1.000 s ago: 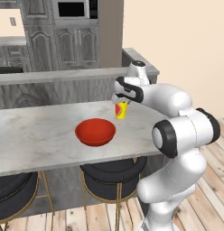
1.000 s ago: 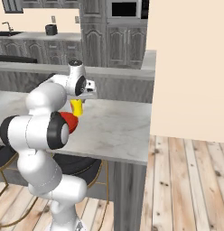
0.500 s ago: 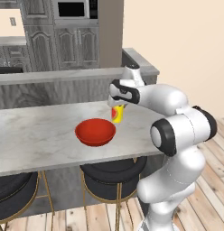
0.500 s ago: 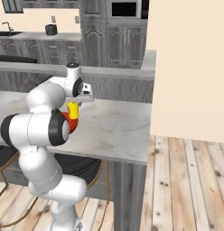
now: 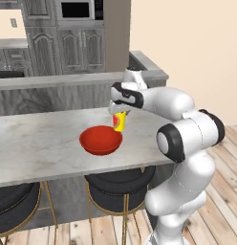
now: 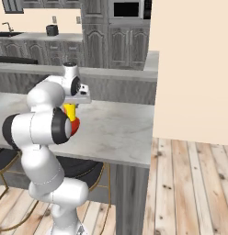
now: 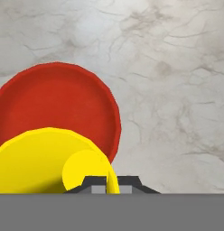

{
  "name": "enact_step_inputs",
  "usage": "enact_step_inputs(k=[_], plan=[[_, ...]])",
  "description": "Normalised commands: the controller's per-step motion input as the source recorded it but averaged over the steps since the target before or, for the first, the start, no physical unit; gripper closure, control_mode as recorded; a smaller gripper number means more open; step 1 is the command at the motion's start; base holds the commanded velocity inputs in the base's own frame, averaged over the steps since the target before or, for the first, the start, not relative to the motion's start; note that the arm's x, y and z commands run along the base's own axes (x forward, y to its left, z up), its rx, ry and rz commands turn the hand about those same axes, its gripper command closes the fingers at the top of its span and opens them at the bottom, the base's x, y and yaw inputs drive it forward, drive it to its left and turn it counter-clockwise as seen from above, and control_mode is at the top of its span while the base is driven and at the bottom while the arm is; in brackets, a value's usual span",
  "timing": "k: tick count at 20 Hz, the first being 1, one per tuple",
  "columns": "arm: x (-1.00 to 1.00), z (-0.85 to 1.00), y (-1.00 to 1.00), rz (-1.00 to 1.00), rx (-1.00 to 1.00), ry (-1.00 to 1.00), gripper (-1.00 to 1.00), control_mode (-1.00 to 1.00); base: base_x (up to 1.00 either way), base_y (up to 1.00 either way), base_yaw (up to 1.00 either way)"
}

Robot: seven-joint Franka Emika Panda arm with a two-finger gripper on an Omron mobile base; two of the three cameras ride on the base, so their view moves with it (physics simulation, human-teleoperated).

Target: Place the cup inside the bowl on the dining table and move the bowl to any counter.

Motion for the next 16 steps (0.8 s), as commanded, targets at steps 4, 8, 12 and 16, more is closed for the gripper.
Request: enact_step_inputs(k=[4, 8, 12, 16], plan=[[0.0, 0.0, 0.22, 0.0, 0.0, 0.03, 1.0, -1.0, 0.0, 0.0, 0.0], [0.0, 0.0, 0.25, 0.0, 0.0, 0.01, 1.0, -1.0, 0.0, 0.0, 0.0], [0.0, 0.0, 0.26, 0.0, 0.0, 0.0, 1.0, -1.0, 0.0, 0.0, 0.0], [0.0, 0.0, 0.27, 0.01, 0.0, 0.0, 1.0, -1.0, 0.0, 0.0, 0.0]])
